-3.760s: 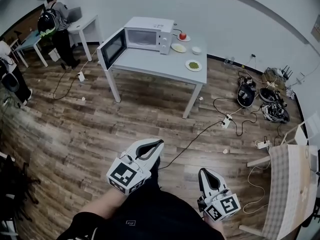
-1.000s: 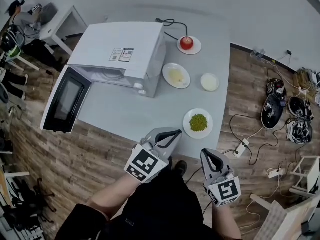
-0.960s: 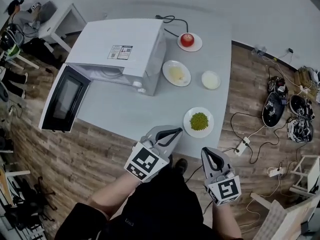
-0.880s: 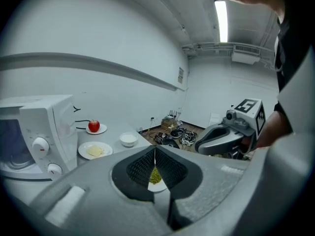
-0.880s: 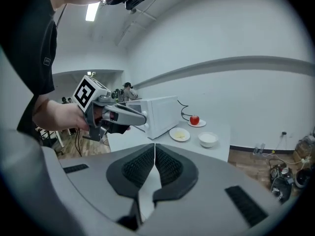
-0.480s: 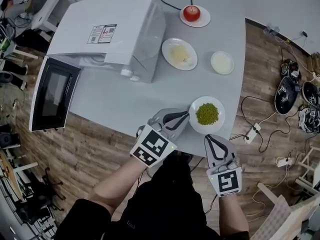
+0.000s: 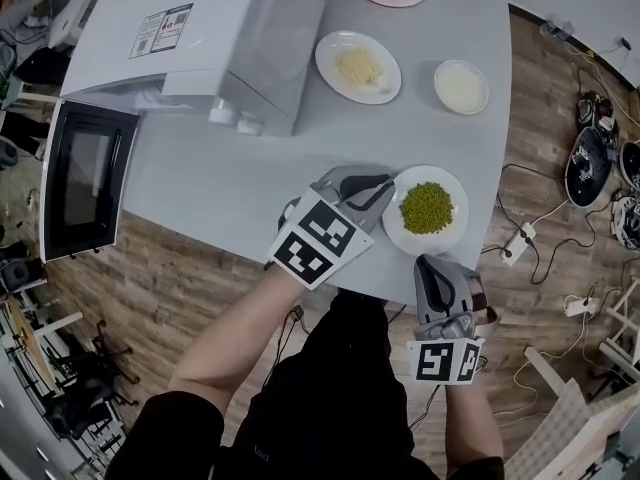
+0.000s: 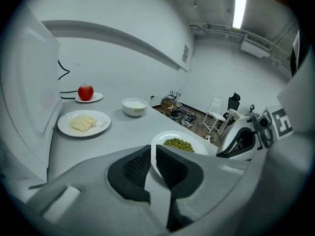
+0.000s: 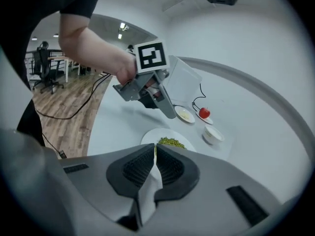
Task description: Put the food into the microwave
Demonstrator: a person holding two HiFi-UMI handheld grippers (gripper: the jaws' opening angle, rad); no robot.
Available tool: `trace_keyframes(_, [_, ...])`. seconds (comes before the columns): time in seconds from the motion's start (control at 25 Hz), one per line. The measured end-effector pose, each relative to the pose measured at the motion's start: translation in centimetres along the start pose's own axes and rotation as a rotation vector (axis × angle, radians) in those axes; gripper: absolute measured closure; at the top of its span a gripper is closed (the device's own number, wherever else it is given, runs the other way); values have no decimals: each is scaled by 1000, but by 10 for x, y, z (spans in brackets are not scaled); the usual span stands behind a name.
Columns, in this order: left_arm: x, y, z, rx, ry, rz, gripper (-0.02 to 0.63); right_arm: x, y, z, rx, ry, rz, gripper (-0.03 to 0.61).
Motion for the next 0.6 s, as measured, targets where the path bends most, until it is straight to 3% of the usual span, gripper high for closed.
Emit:
trace_keyframes(0.28, [-9,-4,32,-74,45,47,533,-15,24,4,-59,31,-189,560])
trace_keyframes(0.6, [-2,-9,56,-212,32,268,507,-18,38,4,-92,58,-322,507])
Point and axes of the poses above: the fingertips, and each gripper's own axes: z forward along the fingers, x to its right, y out of its underside, the point moved 5 cm from there along -z, backward along the fingers, and after that the axes turned 4 degrees about -z, right-handed, at the moved point
